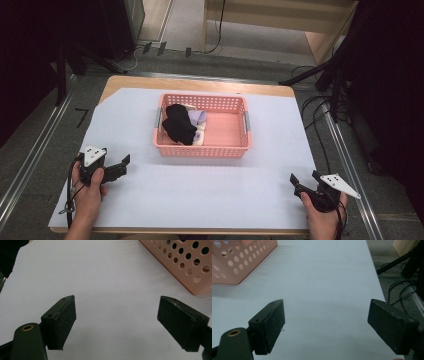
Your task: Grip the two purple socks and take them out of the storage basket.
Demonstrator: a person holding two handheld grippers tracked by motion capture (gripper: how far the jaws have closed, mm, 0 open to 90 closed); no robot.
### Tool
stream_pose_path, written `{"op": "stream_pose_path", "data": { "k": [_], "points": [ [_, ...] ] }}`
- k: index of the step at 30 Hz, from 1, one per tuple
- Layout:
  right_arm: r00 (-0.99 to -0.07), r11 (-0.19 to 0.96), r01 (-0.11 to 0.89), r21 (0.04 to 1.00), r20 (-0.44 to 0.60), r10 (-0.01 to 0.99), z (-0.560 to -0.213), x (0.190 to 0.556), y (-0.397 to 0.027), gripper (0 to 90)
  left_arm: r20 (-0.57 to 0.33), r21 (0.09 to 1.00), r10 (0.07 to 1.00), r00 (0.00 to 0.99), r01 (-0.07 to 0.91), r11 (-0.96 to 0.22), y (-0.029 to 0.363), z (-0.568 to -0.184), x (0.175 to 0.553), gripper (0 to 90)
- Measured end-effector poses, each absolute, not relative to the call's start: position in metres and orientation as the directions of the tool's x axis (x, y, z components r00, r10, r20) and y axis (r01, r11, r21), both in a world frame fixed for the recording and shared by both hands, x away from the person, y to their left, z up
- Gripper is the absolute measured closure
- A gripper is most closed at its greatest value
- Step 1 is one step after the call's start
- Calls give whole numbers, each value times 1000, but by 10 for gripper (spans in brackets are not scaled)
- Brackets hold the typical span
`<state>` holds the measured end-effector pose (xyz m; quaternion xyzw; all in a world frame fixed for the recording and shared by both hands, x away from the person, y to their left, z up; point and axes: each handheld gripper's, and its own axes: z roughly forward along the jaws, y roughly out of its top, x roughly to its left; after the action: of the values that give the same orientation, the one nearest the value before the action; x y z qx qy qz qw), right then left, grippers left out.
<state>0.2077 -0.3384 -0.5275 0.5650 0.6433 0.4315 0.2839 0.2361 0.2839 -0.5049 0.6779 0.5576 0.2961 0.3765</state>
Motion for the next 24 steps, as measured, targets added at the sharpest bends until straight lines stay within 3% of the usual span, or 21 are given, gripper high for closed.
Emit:
{"op": "stream_pose_path", "data": {
  "k": [7, 24],
  "points": [
    [-185, -51, 448, 892, 149, 971, -522, 212, -335, 144, -15, 843, 980, 201, 529, -96, 284, -505, 236, 163],
    [-224, -11, 429, 903, 118, 968, -491, 239, -291, 143, -27, 843, 979, 203, 531, -86, 285, -505, 235, 163]
  ]
}}
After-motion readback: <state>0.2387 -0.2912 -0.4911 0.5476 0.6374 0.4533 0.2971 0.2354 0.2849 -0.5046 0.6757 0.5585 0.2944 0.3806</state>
